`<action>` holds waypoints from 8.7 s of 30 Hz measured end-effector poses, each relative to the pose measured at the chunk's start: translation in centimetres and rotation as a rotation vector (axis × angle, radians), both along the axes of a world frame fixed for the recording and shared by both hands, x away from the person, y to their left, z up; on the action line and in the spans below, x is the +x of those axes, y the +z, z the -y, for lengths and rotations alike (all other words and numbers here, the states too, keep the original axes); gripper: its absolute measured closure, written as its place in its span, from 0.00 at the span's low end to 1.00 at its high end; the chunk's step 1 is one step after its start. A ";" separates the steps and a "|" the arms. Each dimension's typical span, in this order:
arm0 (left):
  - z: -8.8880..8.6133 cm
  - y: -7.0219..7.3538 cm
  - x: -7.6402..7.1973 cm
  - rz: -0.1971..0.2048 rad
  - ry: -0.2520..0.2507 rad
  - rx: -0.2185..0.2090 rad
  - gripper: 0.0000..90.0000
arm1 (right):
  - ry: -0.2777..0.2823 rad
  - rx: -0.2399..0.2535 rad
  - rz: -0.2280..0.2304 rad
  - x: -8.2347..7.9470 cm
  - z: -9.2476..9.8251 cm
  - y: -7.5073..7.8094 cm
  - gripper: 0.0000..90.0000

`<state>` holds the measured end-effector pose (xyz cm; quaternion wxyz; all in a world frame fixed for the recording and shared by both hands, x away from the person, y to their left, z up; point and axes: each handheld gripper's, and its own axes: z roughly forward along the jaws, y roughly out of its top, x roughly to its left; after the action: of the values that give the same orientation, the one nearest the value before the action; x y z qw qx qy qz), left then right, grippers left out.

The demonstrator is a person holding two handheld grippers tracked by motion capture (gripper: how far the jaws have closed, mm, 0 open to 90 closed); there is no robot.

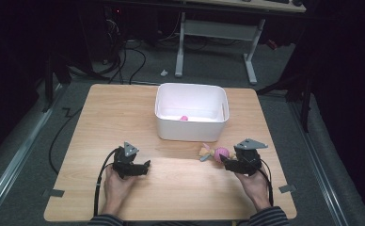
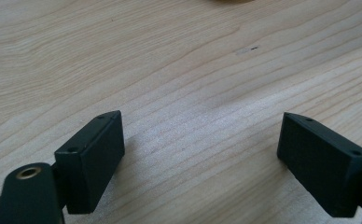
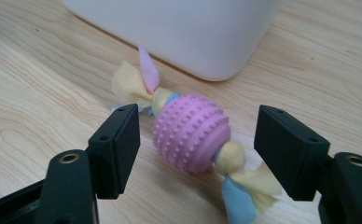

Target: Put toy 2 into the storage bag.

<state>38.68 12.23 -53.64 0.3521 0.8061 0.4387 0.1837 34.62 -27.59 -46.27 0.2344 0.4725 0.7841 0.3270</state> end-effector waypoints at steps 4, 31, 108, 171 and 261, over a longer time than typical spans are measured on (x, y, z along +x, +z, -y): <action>0.0 0.0 0.0 0.000 0.001 0.001 0.17 | -0.006 -0.024 -0.021 0.8 -0.6 -0.2 0.31; 0.0 0.0 0.0 0.002 -0.001 0.004 0.16 | 0.013 -0.149 -0.110 3.6 -2.3 -3.8 0.37; 0.0 0.0 0.0 0.000 -0.001 0.000 0.17 | 0.103 0.111 0.067 1.6 2.9 7.8 0.38; -0.1 0.0 0.0 0.003 0.001 -0.005 0.21 | 0.230 0.051 -0.007 13.3 -6.3 11.5 0.37; -0.1 0.0 0.0 0.007 0.007 -0.005 0.22 | -0.165 0.184 -0.023 -0.7 7.7 -5.1 0.42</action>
<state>38.64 12.33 -53.61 0.3549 0.8030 0.4408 0.1870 33.96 -35.32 -51.37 0.2073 0.5587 0.7119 0.3717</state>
